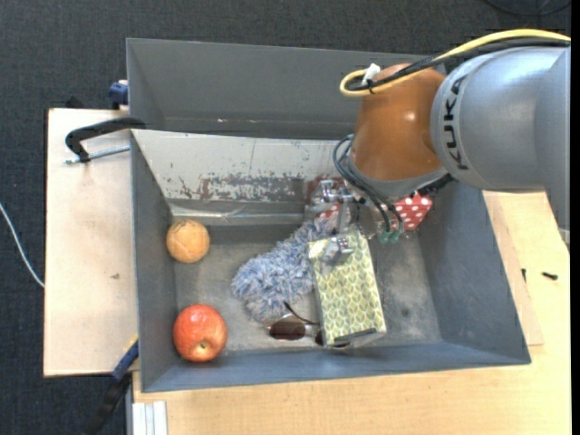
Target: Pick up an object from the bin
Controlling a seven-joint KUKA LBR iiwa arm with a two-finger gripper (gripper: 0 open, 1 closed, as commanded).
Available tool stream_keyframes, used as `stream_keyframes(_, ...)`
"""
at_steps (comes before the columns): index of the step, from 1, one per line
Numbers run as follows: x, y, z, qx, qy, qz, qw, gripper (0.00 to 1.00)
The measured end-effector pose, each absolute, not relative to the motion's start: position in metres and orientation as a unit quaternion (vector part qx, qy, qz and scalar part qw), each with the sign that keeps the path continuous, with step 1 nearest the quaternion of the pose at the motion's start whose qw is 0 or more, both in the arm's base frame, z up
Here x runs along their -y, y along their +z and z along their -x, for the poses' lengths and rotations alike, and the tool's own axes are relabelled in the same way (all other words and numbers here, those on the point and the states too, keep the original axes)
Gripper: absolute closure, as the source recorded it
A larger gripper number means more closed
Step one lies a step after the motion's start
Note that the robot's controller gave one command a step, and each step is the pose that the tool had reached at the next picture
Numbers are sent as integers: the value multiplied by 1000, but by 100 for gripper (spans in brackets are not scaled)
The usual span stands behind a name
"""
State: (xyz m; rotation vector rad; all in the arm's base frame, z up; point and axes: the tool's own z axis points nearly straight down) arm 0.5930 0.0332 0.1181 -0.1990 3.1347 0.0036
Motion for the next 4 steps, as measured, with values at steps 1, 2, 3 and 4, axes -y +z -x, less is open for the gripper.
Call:
stream_keyframes(1,-33,119,-594,-998,1,64,1,0)
stream_keyframes(2,-56,76,-590,-995,1,97,0,100)
stream_keyframes(3,-56,76,-590,-995,0,97,0,100)
stream_keyframes(4,-78,225,-592,-994,1,112,5,100)
